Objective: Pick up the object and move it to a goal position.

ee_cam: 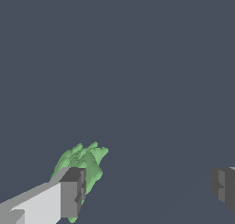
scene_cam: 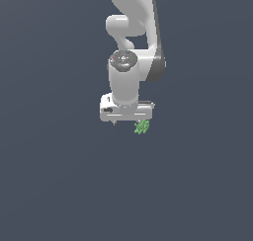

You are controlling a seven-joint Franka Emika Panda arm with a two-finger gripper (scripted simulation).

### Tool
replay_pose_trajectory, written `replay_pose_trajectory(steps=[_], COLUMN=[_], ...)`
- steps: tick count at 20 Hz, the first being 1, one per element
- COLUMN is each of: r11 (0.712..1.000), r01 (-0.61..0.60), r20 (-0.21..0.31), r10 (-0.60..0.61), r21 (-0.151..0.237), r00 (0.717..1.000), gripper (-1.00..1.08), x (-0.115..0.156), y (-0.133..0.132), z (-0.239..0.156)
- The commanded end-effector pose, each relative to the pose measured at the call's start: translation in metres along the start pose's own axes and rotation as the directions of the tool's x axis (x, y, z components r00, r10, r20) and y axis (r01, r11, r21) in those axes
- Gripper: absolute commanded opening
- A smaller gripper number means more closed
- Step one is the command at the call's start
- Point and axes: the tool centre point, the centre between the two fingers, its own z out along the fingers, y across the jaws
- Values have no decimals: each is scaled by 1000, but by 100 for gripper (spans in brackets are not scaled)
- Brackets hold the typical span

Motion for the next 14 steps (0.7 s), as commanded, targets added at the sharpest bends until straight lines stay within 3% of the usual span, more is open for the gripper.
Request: replay_pose_trajectory(steps=[1, 14], r11=[1000, 997], r01=[0, -71], r20=[2, -3], r10=[0, 71], r21=[3, -3], r00=[1000, 997], gripper=[100, 100], x=[0, -6], y=[3, -12], z=[0, 8])
